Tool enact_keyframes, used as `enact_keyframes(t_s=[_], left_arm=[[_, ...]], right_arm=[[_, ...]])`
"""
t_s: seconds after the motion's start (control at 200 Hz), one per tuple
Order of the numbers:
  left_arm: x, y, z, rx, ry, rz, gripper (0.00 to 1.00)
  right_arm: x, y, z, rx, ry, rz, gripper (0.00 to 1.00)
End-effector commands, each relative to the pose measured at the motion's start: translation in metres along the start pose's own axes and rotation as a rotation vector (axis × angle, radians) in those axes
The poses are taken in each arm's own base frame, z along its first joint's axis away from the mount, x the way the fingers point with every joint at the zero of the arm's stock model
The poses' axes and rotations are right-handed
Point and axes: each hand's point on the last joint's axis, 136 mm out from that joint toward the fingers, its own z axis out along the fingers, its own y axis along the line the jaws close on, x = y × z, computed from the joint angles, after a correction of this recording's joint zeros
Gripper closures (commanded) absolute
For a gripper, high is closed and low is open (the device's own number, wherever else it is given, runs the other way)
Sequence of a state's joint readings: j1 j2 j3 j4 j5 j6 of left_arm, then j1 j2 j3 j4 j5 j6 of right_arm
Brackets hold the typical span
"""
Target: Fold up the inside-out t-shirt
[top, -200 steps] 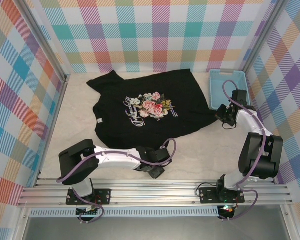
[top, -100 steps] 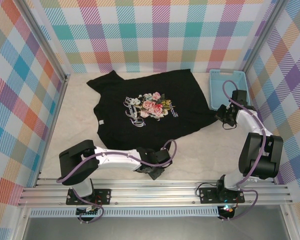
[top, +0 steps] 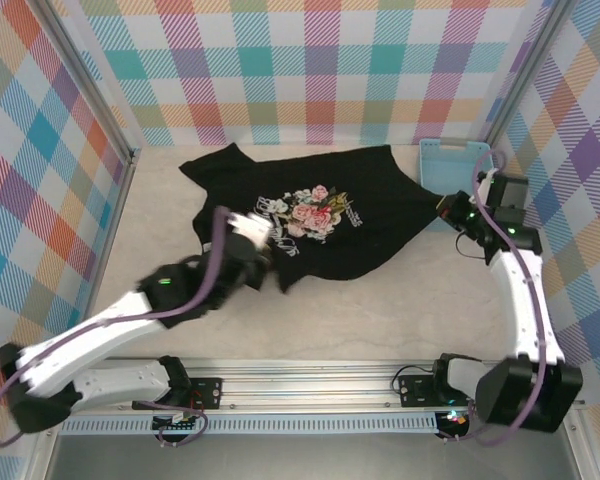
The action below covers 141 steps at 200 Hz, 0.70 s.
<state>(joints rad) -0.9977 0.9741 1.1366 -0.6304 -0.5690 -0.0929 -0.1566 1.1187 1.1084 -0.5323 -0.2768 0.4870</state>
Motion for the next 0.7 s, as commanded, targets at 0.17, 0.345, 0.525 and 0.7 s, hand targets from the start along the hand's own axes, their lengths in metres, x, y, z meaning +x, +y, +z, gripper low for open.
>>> enact_keyframes(t_s=[0.17,0.345,0.525,0.7], left_arm=[[-0.119,0.136,-0.158,-0.337,-0.374,-0.056,1.0],[-0.152,0.19,-0.255,-0.333,-0.582,-0.206,1.0],[-0.198,0.201,-0.288,-0.368,-0.664,-0.179,1.0],[-0.259,0.192,-0.292,-0.445,-0.746,-0.124,1.0]], right_arm=[[-0.052,0.089,-0.138,-0.116,-0.249,-0.142,1.0],[-0.057,0.114,-0.221,-0.088,-0.389,-0.254,1.0],[-0.066,0.136,-0.287,-0.064,-0.522,-0.332,1.0],[-0.096,0.148,-0.279,-0.072,-0.549,-0.331,1.0]])
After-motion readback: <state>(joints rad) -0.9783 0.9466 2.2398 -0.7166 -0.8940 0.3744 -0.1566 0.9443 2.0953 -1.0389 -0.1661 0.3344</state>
